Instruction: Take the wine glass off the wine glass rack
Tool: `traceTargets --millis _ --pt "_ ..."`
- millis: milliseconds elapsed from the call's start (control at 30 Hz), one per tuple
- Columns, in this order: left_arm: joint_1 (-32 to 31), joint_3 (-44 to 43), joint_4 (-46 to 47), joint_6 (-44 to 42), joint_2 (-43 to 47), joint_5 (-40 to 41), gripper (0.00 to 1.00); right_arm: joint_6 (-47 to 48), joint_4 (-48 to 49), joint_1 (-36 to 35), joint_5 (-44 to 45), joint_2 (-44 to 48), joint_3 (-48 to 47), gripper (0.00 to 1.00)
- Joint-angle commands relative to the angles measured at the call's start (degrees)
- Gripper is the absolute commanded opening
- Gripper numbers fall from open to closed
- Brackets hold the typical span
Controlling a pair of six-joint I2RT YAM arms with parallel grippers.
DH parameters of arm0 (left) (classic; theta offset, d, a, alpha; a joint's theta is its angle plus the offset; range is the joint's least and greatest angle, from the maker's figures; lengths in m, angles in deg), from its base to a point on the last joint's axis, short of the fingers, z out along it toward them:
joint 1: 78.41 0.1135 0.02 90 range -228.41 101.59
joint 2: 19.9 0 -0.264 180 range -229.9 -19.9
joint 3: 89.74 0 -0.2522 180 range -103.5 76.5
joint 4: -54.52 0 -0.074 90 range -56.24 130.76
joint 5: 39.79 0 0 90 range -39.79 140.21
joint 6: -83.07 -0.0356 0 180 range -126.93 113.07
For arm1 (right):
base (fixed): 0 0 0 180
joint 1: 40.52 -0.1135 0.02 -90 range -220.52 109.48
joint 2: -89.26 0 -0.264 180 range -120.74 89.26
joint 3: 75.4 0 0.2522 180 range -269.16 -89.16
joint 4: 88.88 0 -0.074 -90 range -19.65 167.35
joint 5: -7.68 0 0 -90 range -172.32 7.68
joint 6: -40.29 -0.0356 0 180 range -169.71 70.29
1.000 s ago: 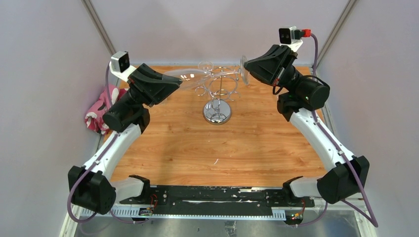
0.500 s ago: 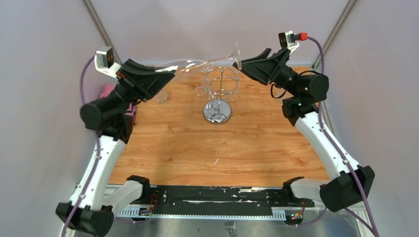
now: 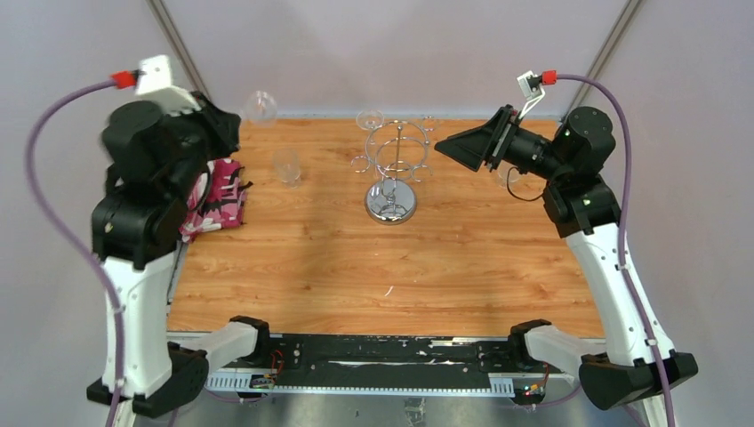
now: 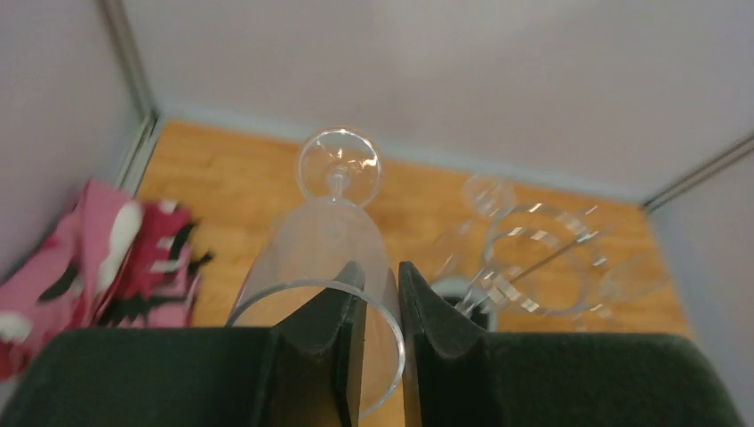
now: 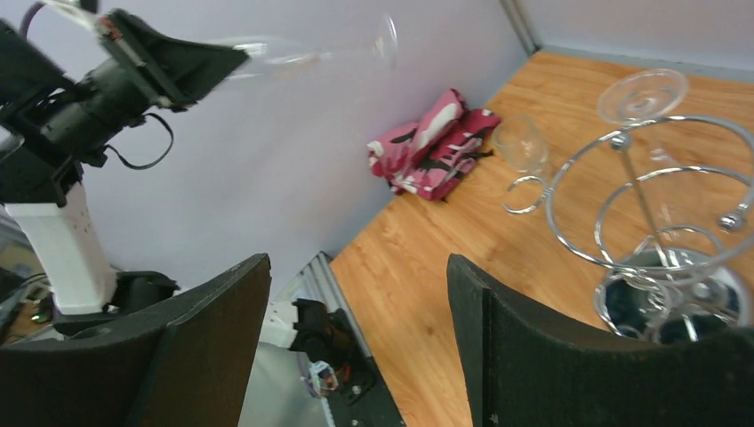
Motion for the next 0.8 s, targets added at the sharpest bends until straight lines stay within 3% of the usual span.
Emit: traceTargets --millis 0,333,533,767 --pt "0.2 6.0 -22.1 -7.5 -6.3 8.6 0.0 13.6 -16.7 2.1 5.0 1.6 -3.4 0.77" --pt "0.8 27.1 -15.4 -6.0 -11.3 2.5 0.0 13.6 -18.3 4.1 4.6 -1.6 -1.5 0.76" --pt "2.0 28.6 -10.1 -6.5 -17.8 -0.3 0.0 14.0 -18.3 4.2 4.2 -2.3 -1.4 0.76" --pt "3.6 24.3 -8.6 -7.7 -25.1 0.5 0.0 14.3 -17.7 4.2 4.5 -2.8 -1.0 0.75"
